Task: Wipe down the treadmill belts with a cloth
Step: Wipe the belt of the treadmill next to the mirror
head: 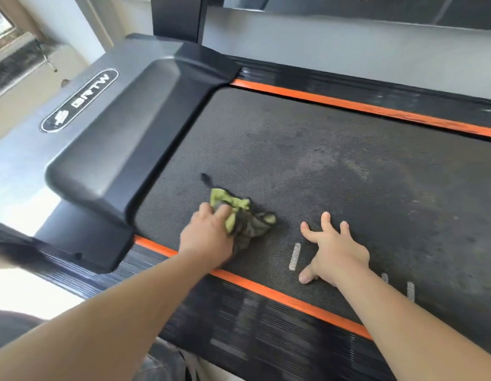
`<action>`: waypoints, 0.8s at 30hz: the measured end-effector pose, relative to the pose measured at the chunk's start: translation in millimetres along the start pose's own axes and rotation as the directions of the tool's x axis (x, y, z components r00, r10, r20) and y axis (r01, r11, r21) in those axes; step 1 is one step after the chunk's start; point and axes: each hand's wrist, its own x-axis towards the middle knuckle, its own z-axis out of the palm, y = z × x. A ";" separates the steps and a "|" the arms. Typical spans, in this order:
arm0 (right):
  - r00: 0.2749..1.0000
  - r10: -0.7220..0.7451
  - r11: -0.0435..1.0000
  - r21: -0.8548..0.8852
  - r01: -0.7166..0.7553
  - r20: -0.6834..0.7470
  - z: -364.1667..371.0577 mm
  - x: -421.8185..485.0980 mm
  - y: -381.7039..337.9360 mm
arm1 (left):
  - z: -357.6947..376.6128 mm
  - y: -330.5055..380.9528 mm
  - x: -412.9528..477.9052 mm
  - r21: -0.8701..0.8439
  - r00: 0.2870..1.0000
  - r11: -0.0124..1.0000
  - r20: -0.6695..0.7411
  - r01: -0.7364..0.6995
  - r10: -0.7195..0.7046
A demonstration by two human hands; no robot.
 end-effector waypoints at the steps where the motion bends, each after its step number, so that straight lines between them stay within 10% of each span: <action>1: 1.000 0.003 1.000 0.004 -0.003 -0.002 0.7 -0.3 0.8 | 2.0 1.0 0.1 -0.027 0.996 0.996 -0.032 0.085 -0.086; 4: 1.000 0.016 1.000 0.018 -0.017 0.012 0.7 -0.7 -0.2 | 8.5 37.3 -14.5 -0.095 0.991 0.987 0.025 0.132 -0.130; 10: 1.000 0.018 1.000 -0.001 -0.018 0.006 -3.0 -0.5 -2.1 | 16.1 69.3 -38.5 -0.098 0.947 0.958 0.153 -0.271 0.284; 18: 1.000 0.006 1.000 -0.012 -0.006 0.002 0.0 -2.0 -3.6 | -3.5 -4.5 -8.9 0.023 0.950 0.950 0.006 0.312 -0.312; 24: 0.999 0.027 1.000 0.007 -0.027 -0.022 3.4 1.3 -1.0 | 8.2 71.9 -47.5 0.074 0.887 0.907 0.253 -0.416 0.386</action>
